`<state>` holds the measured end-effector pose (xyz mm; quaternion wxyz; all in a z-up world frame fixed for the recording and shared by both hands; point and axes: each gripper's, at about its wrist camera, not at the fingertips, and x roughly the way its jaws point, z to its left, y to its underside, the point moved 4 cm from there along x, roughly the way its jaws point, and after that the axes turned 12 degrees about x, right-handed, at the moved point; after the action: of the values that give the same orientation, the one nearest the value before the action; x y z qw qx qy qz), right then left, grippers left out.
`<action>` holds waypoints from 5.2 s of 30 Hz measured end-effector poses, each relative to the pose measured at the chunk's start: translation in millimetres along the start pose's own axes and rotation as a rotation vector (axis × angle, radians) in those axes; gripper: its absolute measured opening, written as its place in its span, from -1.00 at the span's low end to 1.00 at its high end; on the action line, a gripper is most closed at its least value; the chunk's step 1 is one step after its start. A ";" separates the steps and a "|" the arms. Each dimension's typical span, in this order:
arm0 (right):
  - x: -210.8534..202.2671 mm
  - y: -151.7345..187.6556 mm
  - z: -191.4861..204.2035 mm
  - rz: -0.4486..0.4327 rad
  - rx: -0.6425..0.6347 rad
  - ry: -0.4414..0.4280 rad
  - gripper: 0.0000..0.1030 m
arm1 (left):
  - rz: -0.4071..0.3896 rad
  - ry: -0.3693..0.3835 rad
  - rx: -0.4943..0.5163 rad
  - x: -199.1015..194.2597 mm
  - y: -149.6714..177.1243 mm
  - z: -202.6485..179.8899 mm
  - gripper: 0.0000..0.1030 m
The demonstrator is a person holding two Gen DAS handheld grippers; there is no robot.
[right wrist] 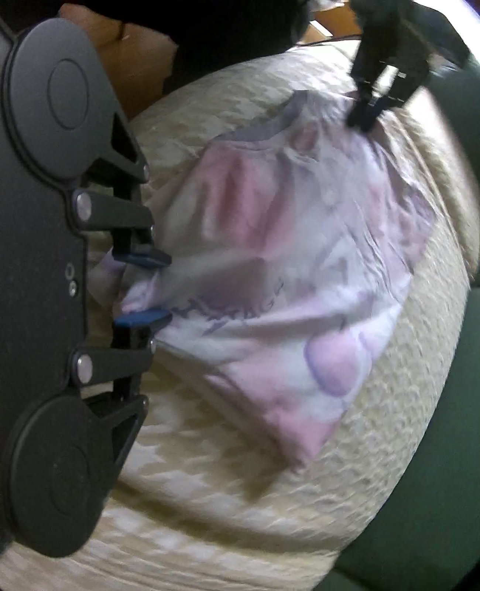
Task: Fold clothes
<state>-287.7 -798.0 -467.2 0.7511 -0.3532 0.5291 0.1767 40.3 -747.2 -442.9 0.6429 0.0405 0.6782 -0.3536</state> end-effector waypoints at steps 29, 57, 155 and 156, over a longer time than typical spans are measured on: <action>23.4 -77.3 -55.1 -0.072 0.127 0.139 1.00 | -0.032 -0.081 -0.202 -10.8 18.4 12.9 -0.66; 83.5 -239.6 179.9 -0.007 0.193 -0.047 1.00 | -0.174 -0.065 -0.677 -22.7 44.3 34.5 -0.64; -47.4 -11.8 -4.3 -0.055 0.076 0.030 1.00 | -0.144 0.192 0.259 3.5 -88.6 -172.5 -0.54; -42.6 -9.9 -3.5 -0.045 0.068 0.038 1.00 | -0.133 0.188 0.254 7.0 -82.2 -175.7 -0.54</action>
<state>-299.8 -802.7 -425.3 0.7562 -0.3427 0.5409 0.1348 -151.0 -717.9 -427.5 0.5416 0.1095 0.6864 -0.4728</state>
